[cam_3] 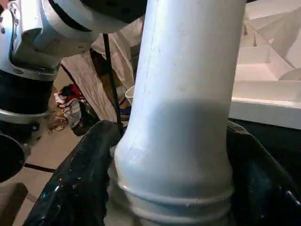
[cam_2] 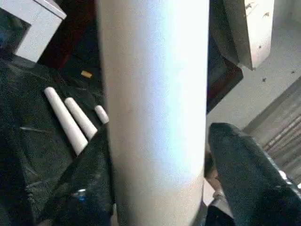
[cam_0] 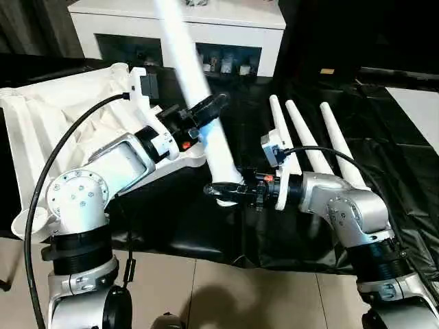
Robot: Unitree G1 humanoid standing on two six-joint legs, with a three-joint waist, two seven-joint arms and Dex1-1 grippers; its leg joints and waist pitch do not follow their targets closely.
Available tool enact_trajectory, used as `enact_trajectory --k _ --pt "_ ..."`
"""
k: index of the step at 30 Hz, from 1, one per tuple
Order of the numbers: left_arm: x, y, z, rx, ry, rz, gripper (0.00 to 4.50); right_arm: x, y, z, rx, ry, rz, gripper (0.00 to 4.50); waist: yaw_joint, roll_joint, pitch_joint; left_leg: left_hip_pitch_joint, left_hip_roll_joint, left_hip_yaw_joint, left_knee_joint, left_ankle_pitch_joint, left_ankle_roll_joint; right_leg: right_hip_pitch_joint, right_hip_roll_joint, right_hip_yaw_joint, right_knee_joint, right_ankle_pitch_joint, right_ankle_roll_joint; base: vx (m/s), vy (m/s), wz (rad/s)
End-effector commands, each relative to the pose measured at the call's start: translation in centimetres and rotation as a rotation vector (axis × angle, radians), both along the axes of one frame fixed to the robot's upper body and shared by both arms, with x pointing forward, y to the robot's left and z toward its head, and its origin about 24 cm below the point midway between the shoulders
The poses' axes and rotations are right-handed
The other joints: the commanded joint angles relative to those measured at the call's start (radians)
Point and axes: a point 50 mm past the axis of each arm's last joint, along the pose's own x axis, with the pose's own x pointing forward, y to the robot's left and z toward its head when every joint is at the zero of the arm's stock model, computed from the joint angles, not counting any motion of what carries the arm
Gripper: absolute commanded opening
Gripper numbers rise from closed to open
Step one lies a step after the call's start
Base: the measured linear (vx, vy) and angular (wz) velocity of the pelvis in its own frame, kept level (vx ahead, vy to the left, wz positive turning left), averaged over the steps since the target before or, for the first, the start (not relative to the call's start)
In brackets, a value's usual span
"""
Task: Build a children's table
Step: Pick table leg
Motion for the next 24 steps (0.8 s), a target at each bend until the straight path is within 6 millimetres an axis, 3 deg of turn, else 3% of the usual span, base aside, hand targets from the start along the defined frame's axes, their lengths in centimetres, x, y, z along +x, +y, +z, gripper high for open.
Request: enact_trajectory --k 1,4,7,8,14,15,16,24 --pt "0.1 0.0 0.0 0.028 -0.002 0.002 2.88 0.2 0.0 0.4 -0.006 -0.034 0.006 2.77 0.001 0.016 -0.081 0.012 0.012 0.0 -0.073 -0.194 -0.016 0.06 -0.089 0.057 -0.092 -0.242 -0.077 0.0 0.0 0.0" --pt "0.2 0.1 0.0 0.022 -0.002 0.006 2.43 0.4 0.0 0.5 -0.005 -0.035 0.0 2.77 0.001 0.014 -0.082 0.012 0.012 0.0 -0.073 -0.186 -0.015 0.06 -0.089 0.058 -0.089 -0.228 -0.085 0.0 0.0 0.0" --pt "0.3 0.4 0.1 0.011 0.0 0.033 2.37 0.5 -0.1 0.4 -0.009 -0.036 -0.007 2.77 0.0 0.015 -0.081 0.012 0.012 0.0 -0.072 -0.188 -0.015 0.06 -0.089 0.058 -0.088 -0.221 -0.091 0.0 0.0 0.0" --pt "0.4 0.5 0.1 0.009 0.001 0.046 2.04 0.5 -0.1 0.4 -0.011 -0.037 -0.01 2.77 0.001 0.014 -0.082 0.012 0.012 0.001 -0.072 -0.188 -0.015 0.061 -0.089 0.058 -0.088 -0.221 -0.095 0.0 0.0 0.0" --pt "0.3 0.8 0.2 -0.008 -0.009 0.047 1.89 0.8 -0.1 0.3 -0.033 -0.079 -0.049 2.76 0.001 0.013 -0.081 0.011 0.011 0.002 -0.072 -0.185 -0.015 0.061 -0.09 0.058 -0.089 -0.233 -0.088 0.0 0.0 0.0" --pt "0.3 0.8 0.2 -0.011 -0.009 0.049 1.89 0.9 0.0 0.4 -0.033 -0.084 -0.053 3.32 0.001 0.013 -0.081 0.011 0.011 0.002 -0.072 -0.186 -0.015 0.06 -0.09 0.058 -0.089 -0.234 -0.088 0.0 0.0 0.0" --pt "0.3 0.8 0.3 -0.011 -0.014 0.049 1.89 0.9 0.0 0.4 -0.025 -0.077 -0.059 3.46 0.0 0.013 -0.081 0.011 0.011 0.002 -0.072 -0.183 -0.013 0.061 -0.09 0.058 -0.088 -0.229 -0.089 0.0 0.0 0.0" --pt "0.2 1.1 0.9 -0.007 -0.048 0.034 1.88 2.0 -1.3 4.0 0.226 -0.006 -0.09 3.94 -0.001 0.015 -0.081 0.015 0.012 0.002 -0.073 -0.186 -0.012 0.059 -0.088 0.058 -0.087 -0.227 -0.095 0.0 0.0 0.0"
